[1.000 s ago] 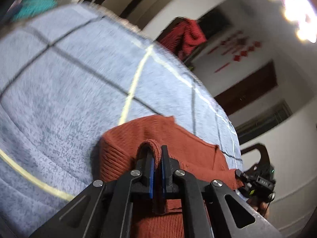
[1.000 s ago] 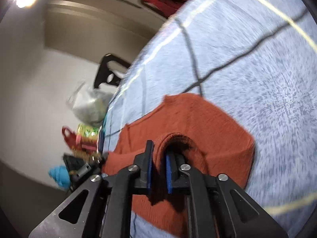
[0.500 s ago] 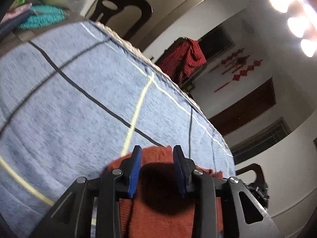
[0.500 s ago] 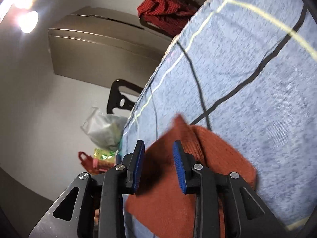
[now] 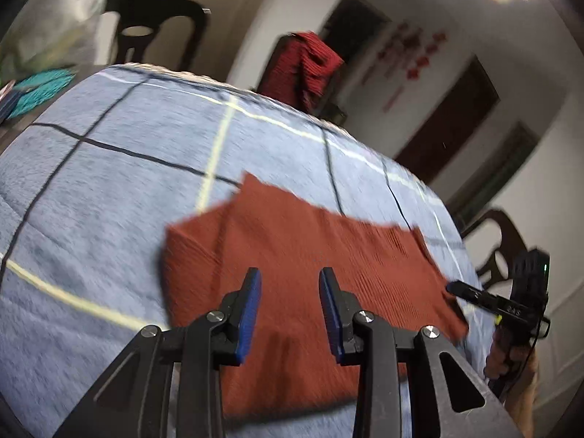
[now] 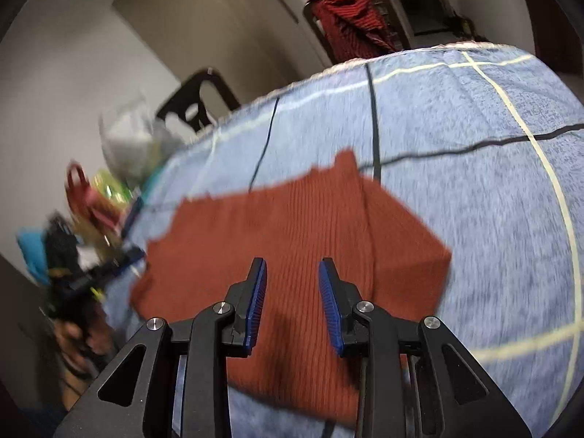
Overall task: Fold small clothes
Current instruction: 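Lay the hem down on the collar and open both grippers, then move both grippers to the side edge of the folded sweater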
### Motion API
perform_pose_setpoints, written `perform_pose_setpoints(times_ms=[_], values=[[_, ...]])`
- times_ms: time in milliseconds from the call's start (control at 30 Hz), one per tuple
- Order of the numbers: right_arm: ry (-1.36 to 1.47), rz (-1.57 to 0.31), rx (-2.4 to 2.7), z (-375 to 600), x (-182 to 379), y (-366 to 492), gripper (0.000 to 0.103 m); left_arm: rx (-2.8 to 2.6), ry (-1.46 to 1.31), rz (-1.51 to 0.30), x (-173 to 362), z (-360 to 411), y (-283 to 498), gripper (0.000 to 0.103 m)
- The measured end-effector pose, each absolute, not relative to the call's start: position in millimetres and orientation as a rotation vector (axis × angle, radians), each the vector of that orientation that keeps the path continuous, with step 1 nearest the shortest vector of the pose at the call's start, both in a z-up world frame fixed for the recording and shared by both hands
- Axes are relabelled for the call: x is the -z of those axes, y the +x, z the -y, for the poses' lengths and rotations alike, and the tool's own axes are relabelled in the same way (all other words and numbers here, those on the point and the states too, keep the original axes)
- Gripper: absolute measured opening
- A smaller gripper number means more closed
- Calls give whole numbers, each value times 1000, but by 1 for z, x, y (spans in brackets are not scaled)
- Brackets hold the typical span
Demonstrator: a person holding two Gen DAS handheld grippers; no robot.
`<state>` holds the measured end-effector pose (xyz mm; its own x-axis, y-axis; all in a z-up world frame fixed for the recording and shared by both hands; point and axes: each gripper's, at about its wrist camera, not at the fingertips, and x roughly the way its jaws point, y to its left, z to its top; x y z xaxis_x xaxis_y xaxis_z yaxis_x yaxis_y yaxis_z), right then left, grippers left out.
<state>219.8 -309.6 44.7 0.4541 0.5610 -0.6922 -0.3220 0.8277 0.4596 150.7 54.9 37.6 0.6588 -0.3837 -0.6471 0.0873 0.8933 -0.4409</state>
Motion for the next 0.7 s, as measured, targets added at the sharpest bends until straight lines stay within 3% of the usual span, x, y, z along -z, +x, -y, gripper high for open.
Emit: perform_pose_setpoints(times_ms=[300, 333, 367, 700], values=[[64, -941, -480, 291, -28, 176, 29, 334, -123, -881, -22, 19, 120, 35], [48, -940, -460, 289, -27, 175, 22, 327, -105, -885, -17, 21, 119, 35], [40, -932, -448, 291, -29, 174, 21, 324, -89, -863, -19, 22, 116, 35], [-29, -910, -561, 249, -31, 154, 21, 384, -104, -854, -24, 53, 112, 35]])
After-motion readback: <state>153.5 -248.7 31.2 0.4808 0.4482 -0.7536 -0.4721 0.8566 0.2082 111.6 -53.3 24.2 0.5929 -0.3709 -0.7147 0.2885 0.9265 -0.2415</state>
